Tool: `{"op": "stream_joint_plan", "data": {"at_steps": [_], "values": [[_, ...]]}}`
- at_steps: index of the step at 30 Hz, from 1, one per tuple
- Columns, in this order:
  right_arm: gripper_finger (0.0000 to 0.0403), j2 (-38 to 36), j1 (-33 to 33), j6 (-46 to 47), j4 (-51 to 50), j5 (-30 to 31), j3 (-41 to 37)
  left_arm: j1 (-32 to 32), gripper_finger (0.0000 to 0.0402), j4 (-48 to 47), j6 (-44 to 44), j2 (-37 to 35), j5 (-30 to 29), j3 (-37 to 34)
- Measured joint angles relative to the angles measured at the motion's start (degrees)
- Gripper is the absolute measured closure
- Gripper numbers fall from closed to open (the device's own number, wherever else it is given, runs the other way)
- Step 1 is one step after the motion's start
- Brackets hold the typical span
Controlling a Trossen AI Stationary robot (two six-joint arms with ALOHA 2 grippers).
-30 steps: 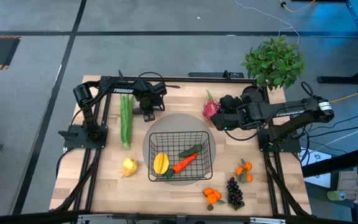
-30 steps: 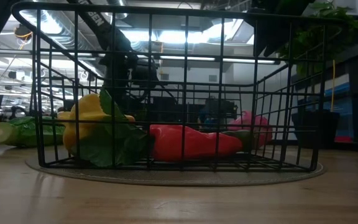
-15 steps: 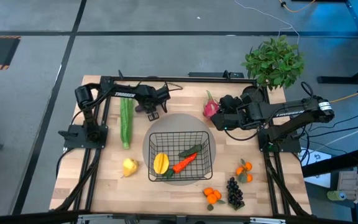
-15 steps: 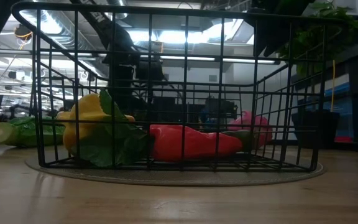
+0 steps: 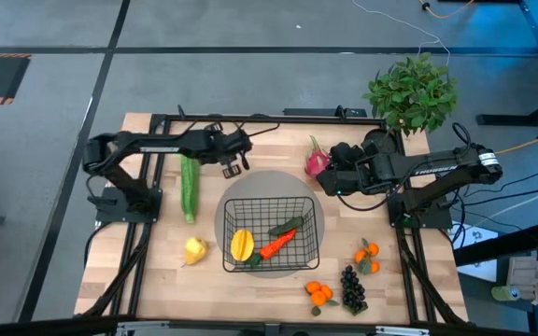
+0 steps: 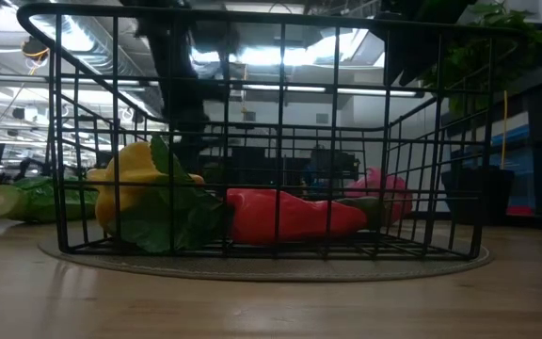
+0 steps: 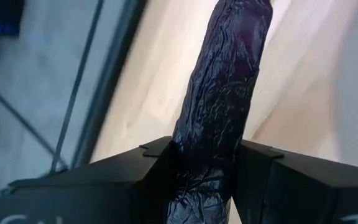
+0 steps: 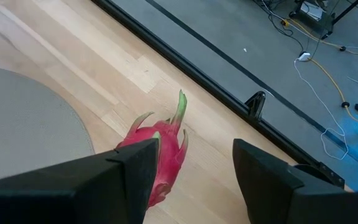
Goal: Build produce basket
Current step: Put the eggplant into the wire basket
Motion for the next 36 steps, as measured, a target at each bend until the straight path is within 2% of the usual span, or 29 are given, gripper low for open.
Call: {"op": "stream_joint_plan", "data": {"at_steps": [3,9,16,18,29,36], "values": [[0.0199,0.00,0.00,0.00,0.01,0.02,0.00,-2.71,0.0305,2.02,1.46,-4.35,-0.85,0.00],[0.0199,0.00,0.00,0.00,0.04,0.44,0.00,-8.22,0.0305,11.77,1.37,-11.02,-0.62,0.06],[0.0199,0.00,0.01,0.00,0.02,0.46,0.00,-13.43,0.0299,19.97,1.30,-13.04,-0.20,0.07],[0.0199,0.00,0.00,0.00,0.01,0.48,0.00,-14.70,0.0299,21.07,1.37,-13.07,1.97,0.07],[0.0199,0.00,0.02,-0.22,0.01,0.57,0.00,-20.38,0.0297,22.89,1.40,-12.43,22.46,0.09],[0.0199,0.00,0.02,-0.22,-0.01,0.59,0.00,-22.23,0.0296,22.95,1.35,-12.45,23.58,0.09]]}}
